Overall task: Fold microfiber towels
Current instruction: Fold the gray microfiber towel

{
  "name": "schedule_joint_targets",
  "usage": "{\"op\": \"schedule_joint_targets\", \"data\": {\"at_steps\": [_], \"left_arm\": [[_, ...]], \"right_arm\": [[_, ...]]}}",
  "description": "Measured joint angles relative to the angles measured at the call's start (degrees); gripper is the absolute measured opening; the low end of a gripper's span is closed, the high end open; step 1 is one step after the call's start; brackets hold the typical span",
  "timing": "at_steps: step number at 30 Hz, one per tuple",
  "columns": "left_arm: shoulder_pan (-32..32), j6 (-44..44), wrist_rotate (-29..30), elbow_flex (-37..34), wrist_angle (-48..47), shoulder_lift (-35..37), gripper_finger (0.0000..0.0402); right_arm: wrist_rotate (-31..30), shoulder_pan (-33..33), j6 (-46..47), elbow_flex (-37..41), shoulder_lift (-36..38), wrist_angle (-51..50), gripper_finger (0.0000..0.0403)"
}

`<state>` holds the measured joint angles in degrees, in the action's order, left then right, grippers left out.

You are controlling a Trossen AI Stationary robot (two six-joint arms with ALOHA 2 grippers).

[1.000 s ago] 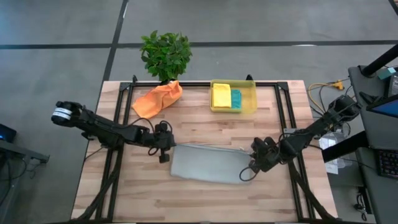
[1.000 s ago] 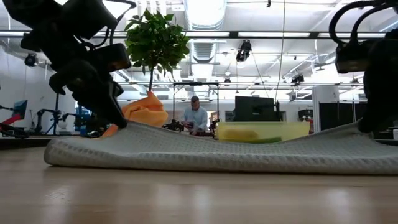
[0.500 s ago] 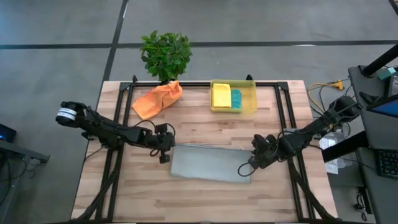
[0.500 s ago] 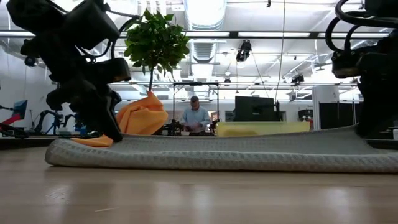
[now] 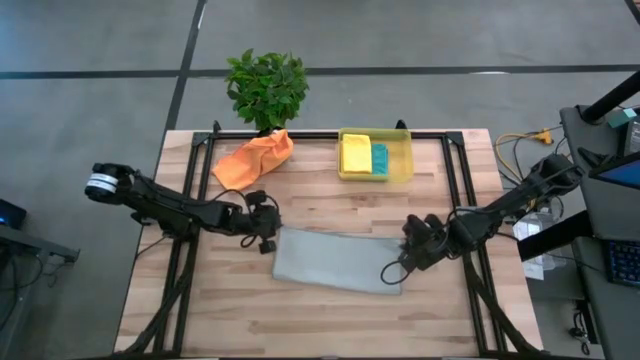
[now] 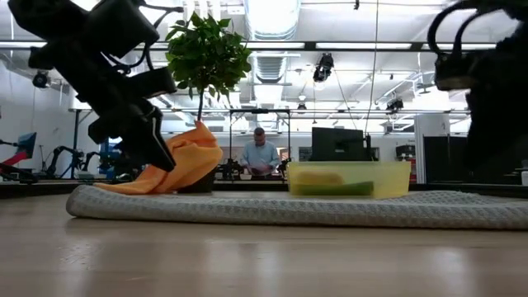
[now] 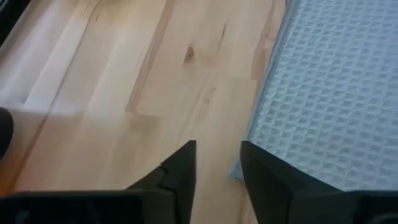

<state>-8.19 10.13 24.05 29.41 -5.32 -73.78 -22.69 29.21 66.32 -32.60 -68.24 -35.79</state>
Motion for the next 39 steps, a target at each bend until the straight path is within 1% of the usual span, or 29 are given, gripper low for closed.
{"op": "schedule_joint_targets", "data": {"at_steps": [2,5,7,9,12,14,16,17,18,21,25,29,32,34,39], "left_arm": [[0.00,0.02,-0.97,0.12,-0.12,0.52,0.0127],[0.23,0.03,-7.78,1.17,0.57,0.65,0.0135],[0.37,0.05,-13.41,1.96,0.37,-0.16,0.0130],[0.37,0.04,-15.87,2.83,0.31,-1.76,0.0116],[0.74,-1.26,-16.21,4.63,0.29,-4.13,0.0071],[1.19,-2.62,-16.26,5.78,0.40,-5.79,0.0030],[1.62,-3.07,-16.28,7.25,0.24,-7.86,0.0009],[1.79,-3.35,-16.33,7.94,0.50,-8.79,0.0009],[1.86,-3.63,-16.48,8.44,0.15,-9.58,0.0010],[1.84,-4.82,-17.07,9.89,0.63,-12.49,0.0006],[1.72,-3.96,-19.06,10.25,-0.91,-15.87,0.0001],[1.47,0.59,-21.80,9.89,-1.69,-17.44,0.0001],[0.21,5.63,-24.57,9.56,-2.36,-18.37,0.0000],[-1.14,8.59,-26.09,9.46,-2.47,-18.03,0.0000],[-5.75,15.78,-26.70,9.51,-1.99,-18.06,0.0000]], "right_arm": [[-0.03,0.00,-2.33,-0.88,0.03,1.10,0.0146],[-0.05,0.00,-3.75,-1.64,0.01,6.09,0.0147],[-0.03,0.00,-3.55,-1.61,-0.20,11.45,0.0144],[-0.01,0.00,-2.73,-1.34,-0.67,15.89,0.0136],[0.10,0.01,1.30,-1.23,-2.65,18.43,0.0107],[0.13,0.01,4.29,-1.46,-4.82,19.36,0.0077],[0.67,0.13,6.07,-1.56,-7.24,20.20,0.0041],[1.27,0.13,6.56,-1.83,-8.68,21.39,0.0024],[1.88,0.15,7.27,-2.27,-10.14,22.49,0.0018],[3.66,0.15,10.49,-3.90,-14.95,22.63,0.0011],[6.23,0.02,12.38,-6.52,-21.88,22.19,0.0009],[6.37,-0.69,14.65,-9.30,-26.84,20.23,0.0008],[5.79,-2.09,15.70,-10.66,-28.49,17.96,0.0008],[5.49,-3.64,13.90,-10.92,-28.82,17.49,0.0008],[5.51,-8.97,6.01,-10.72,-28.33,16.55,0.0008]]}}
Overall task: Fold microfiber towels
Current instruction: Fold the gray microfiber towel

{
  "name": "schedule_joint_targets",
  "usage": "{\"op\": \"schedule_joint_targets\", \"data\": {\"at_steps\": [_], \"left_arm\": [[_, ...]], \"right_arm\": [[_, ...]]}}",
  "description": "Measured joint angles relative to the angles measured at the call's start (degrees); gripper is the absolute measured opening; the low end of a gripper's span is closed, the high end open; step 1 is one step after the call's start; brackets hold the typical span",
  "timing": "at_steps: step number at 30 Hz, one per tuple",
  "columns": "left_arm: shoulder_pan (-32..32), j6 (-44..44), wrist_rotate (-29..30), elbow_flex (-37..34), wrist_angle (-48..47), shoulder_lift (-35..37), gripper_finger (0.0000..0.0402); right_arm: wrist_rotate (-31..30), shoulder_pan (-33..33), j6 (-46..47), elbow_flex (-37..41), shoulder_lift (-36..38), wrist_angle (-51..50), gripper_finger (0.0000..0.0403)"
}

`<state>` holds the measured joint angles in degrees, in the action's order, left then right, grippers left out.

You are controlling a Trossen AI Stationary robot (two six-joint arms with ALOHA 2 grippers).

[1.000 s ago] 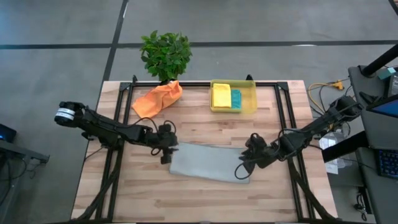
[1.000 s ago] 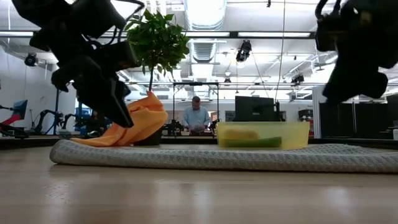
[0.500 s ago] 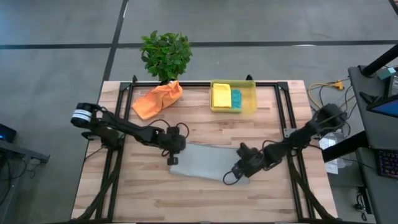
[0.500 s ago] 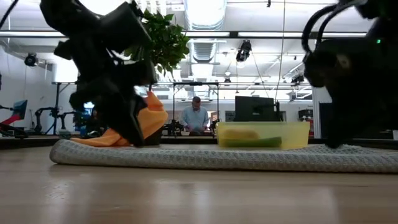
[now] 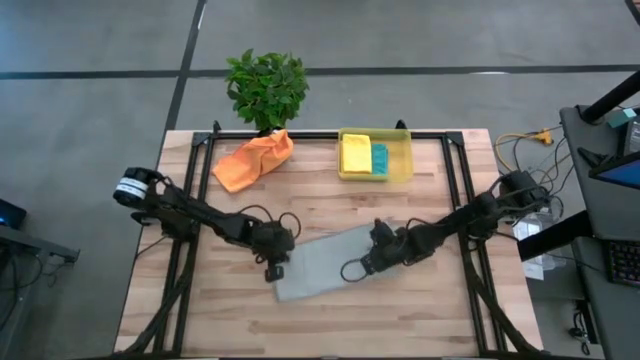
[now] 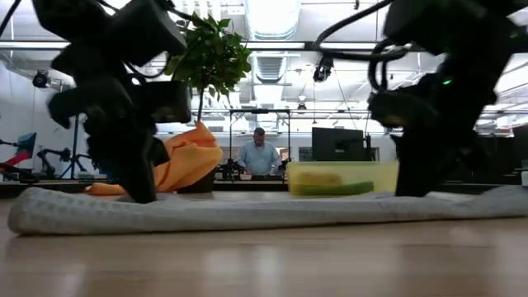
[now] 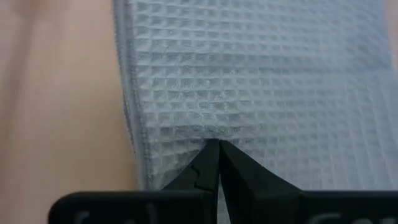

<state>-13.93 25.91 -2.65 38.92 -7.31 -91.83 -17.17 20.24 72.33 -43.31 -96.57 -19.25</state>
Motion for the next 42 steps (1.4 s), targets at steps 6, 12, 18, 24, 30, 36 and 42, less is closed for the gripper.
{"op": "schedule_joint_targets", "data": {"at_steps": [6,12,18,24,30,36,42], "left_arm": [[-6.56,10.65,0.83,-0.02,2.28,-0.23,0.0000],[-12.80,19.88,6.26,-0.10,7.87,-0.79,0.0000],[-16.01,23.30,7.36,5.17,8.20,-5.60,0.0000],[-16.57,23.28,6.01,11.47,8.36,-11.03,0.0000],[-16.66,20.09,4.96,14.94,8.24,-13.30,0.0000],[-16.66,18.45,4.03,19.46,8.87,-16.99,0.0000],[-16.62,16.82,5.06,21.61,9.73,-18.62,0.0000]], "right_arm": [[0.20,-7.39,-10.52,0.20,0.63,-0.37,0.0008],[1.54,-13.09,-19.14,0.32,0.61,3.02,0.0008],[3.08,-16.54,-23.54,0.42,0.47,8.31,0.0008],[4.44,-18.81,-27.33,-0.81,-0.29,10.10,0.0008],[7.18,-21.17,-33.18,-6.54,-4.65,10.39,0.0008],[9.95,-22.71,-37.86,-14.97,-12.00,10.56,0.0008],[10.99,-23.31,-41.39,-24.23,-18.25,8.04,0.0008]]}}
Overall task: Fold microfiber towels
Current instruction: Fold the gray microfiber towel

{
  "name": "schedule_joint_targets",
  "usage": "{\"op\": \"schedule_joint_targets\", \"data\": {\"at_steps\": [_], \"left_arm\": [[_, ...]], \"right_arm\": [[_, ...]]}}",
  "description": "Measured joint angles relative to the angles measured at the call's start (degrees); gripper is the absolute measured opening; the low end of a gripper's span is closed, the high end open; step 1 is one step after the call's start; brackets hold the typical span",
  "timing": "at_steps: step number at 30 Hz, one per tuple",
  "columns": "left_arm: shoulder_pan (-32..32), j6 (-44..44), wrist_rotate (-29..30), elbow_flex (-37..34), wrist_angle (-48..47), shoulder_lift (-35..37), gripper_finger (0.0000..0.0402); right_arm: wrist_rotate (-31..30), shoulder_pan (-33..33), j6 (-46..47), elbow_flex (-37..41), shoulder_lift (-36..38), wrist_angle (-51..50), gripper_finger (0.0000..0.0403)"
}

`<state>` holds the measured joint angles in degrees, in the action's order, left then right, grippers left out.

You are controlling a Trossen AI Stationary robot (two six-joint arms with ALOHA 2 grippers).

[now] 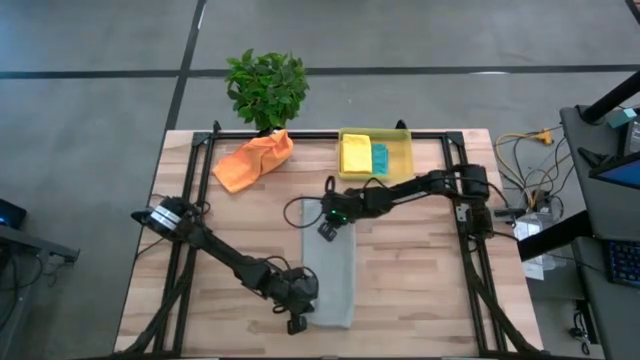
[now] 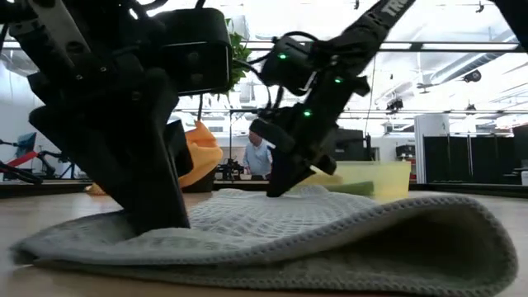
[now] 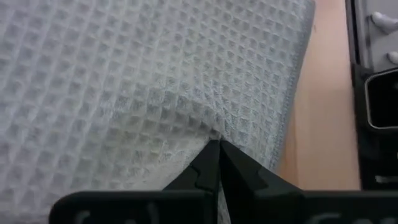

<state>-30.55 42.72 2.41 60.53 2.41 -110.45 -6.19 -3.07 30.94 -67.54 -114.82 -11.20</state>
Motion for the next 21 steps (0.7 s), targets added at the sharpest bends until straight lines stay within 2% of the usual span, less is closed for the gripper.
{"op": "schedule_joint_targets", "data": {"at_steps": [5,14,17,21], "left_arm": [[0.07,-1.00,6.43,-0.85,-0.86,3.20,0.0000],[0.70,-6.06,8.43,-1.09,-5.28,8.79,0.0000],[0.31,-8.63,8.67,-1.26,-9.63,10.64,0.0000],[-3.20,-22.02,9.84,-1.33,-12.14,13.66,0.0000]], "right_arm": [[-1.82,0.04,-2.93,-3.46,-0.17,-4.82,0.0008],[-5.87,0.60,-3.00,-1.75,7.71,-10.78,0.0008],[-6.00,3.61,-3.20,0.16,12.01,-10.82,0.0008],[-5.85,11.90,-7.42,5.10,17.71,-7.50,0.0008]]}}
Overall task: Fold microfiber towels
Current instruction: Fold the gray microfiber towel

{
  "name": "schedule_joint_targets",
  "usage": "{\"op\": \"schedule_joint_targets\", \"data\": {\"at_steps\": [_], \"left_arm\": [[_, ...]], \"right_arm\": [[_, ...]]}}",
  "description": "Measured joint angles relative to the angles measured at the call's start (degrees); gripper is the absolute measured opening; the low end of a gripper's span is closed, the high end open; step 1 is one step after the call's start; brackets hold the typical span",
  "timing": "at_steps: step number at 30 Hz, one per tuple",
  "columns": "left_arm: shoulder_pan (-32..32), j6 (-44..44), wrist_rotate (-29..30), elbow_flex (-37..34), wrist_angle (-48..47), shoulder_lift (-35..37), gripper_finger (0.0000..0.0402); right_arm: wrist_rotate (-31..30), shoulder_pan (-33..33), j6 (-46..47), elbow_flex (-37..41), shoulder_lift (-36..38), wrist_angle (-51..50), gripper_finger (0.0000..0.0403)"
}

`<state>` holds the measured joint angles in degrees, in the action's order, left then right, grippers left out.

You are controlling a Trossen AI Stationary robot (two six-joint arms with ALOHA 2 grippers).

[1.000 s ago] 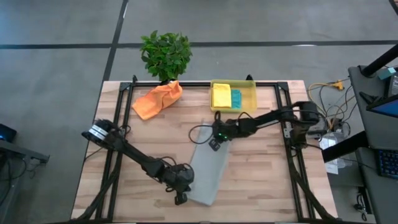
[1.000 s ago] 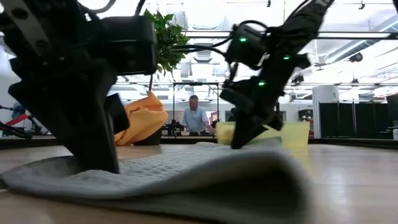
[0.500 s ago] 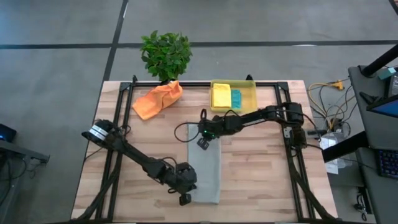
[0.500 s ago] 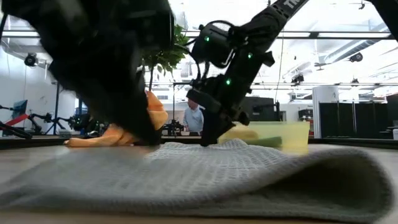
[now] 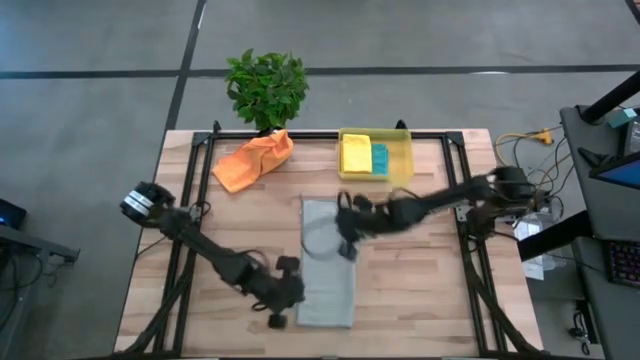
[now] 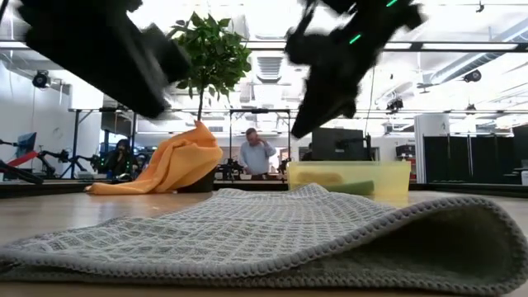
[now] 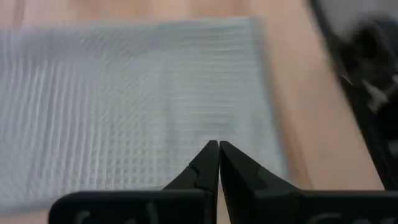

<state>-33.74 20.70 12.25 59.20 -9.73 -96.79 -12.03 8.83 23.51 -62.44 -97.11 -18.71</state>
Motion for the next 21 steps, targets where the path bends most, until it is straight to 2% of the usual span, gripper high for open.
{"op": "schedule_joint_targets", "data": {"at_steps": [4,10,15,18,21], "left_arm": [[-4.40,-11.55,0.42,0.02,-0.91,1.96,0.0000],[-6.47,-15.62,0.77,0.02,-1.99,1.13,0.0000],[-4.18,-22.42,-1.03,0.49,-2.98,-1.22,0.0027],[-3.23,-26.92,-5.15,1.43,-2.66,-2.62,0.0064],[-2.88,-28.84,-6.80,1.91,-2.81,-3.58,0.0106]], "right_arm": [[-1.30,11.58,-0.26,6.13,5.26,6.42,0.0008],[-10.96,26.85,15.57,12.36,6.35,10.30,0.0008],[-12.06,32.05,28.74,14.45,4.42,9.87,0.0008],[-12.11,32.87,31.74,14.46,4.20,10.10,0.0008],[-12.20,32.84,31.92,14.35,4.25,10.30,0.0008]]}}
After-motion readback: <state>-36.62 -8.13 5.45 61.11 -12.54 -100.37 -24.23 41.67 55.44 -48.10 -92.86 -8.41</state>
